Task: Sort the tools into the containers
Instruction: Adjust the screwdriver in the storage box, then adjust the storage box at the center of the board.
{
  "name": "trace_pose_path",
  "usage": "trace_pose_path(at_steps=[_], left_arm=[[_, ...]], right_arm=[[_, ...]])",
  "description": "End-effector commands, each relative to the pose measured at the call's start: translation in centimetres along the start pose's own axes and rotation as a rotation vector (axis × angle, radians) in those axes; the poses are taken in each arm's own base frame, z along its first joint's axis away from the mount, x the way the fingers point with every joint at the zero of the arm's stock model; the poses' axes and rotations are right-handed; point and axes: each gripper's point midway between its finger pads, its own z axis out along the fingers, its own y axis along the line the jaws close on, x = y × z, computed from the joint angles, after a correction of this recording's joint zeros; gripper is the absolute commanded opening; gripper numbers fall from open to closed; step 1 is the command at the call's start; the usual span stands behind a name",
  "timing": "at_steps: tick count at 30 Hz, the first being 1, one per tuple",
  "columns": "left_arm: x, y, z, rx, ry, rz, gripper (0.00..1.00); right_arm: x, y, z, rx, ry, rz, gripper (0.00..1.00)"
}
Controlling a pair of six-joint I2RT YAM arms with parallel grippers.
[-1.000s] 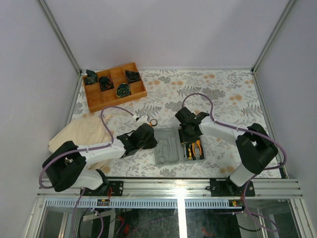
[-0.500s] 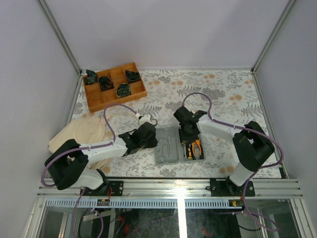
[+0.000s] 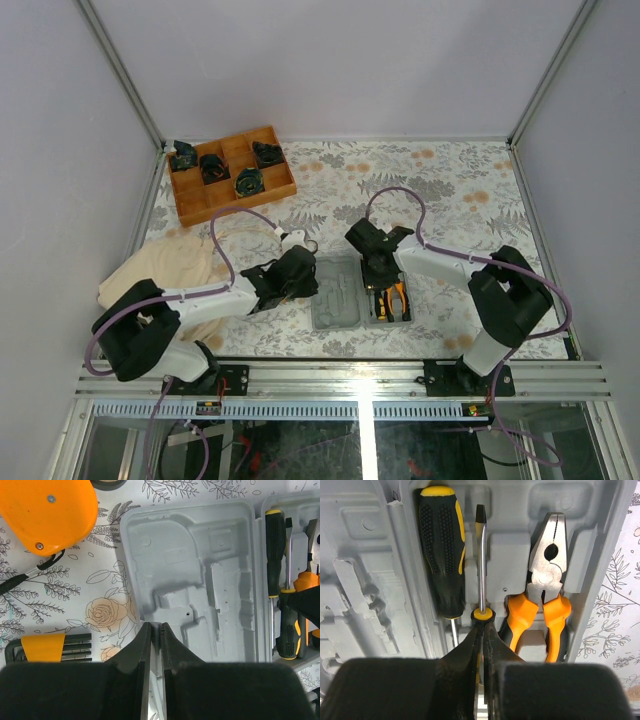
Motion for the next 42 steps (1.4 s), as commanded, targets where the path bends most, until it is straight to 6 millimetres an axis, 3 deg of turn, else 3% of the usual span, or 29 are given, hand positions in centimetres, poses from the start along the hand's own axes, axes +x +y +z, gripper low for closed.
trace_pose_path(at_steps=[1,5,8,12,18,22,29,32,37,42], left_arm=[[1.6,-6.6,-0.1,0.246,0.074,-0.014,0.0],[1.3,-6.2,-0.5,0.226,0.064,-0.009,0.0],[1.3,-5.6,-0.6,0.196,0.063,0.004,0.0],[1.1,-4.9,-0.5,0.152,0.064,0.023,0.0],[0.8,-4.1,-0.6,0.094,0.067,0.033,0.0],[0.2,-3.4,-0.5,0.045,0.072,0.036,0.0],[-1.6,0.4,-0.7,-0.085,0.073,0.005,0.0],[-2.7,1.8,-0.6,-0.121,0.074,-0.012,0.03],[-5.4,2.7,-0.3,-0.153,0.055,-0.009,0.12],[-7.8,4.0,-0.1,-0.213,0.037,0.002,0.22]], right_arm=[[20.3,-0.9,17.9,-0.05,0.486,0.144,0.0],[18.5,-1.0,15.9,-0.058,0.4,0.146,0.0],[16.0,-1.2,13.0,-0.046,0.319,0.111,0.0],[10.6,0.5,8.1,-0.108,0.155,0.077,0.0],[4.5,2.3,1.0,-0.2,-0.045,0.074,0.05],[1.6,3.1,-3.1,-0.264,-0.158,0.083,0.12],[-2.5,3.0,-10.0,-0.343,-0.355,0.082,0.31],[-3.7,1.2,-11.3,-0.31,-0.414,0.095,0.35],[-4.3,-1.1,-10.7,-0.319,-0.413,0.137,0.37],[-4.6,-1.9,-10.1,-0.328,-0.407,0.153,0.38]])
